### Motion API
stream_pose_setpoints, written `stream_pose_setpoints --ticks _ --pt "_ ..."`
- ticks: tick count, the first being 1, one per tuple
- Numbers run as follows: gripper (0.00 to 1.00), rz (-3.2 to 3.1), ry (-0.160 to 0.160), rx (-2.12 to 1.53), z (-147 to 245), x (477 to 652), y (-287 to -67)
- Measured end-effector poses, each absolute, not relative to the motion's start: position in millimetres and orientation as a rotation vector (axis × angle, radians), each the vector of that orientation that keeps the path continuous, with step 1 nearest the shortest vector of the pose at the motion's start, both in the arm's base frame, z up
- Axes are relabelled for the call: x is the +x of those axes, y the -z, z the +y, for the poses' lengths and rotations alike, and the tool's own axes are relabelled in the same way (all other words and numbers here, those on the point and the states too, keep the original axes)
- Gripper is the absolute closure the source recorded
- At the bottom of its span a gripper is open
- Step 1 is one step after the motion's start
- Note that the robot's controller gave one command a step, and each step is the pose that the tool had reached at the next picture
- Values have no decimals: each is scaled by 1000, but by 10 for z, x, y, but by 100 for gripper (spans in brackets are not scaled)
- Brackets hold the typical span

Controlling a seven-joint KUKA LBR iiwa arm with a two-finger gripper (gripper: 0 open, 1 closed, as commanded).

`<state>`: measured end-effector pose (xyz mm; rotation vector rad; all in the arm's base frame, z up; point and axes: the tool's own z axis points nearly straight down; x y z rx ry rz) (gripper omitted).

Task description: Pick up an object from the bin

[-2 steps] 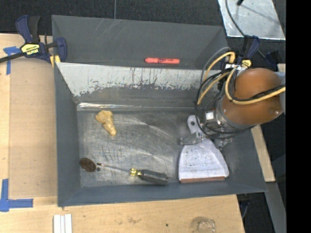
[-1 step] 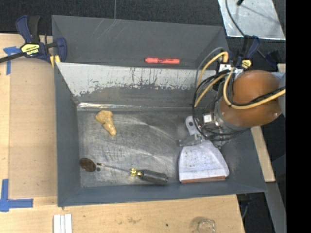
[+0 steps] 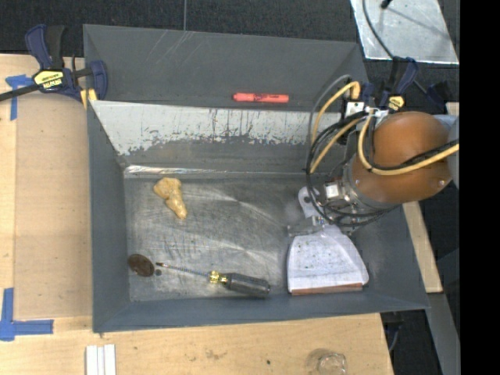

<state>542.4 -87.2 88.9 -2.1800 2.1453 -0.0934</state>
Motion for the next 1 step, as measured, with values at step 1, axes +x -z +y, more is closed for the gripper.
stream_pose_setpoints --ticks 1 --pt "100 2204 93 -2128 -887 5417 -888"
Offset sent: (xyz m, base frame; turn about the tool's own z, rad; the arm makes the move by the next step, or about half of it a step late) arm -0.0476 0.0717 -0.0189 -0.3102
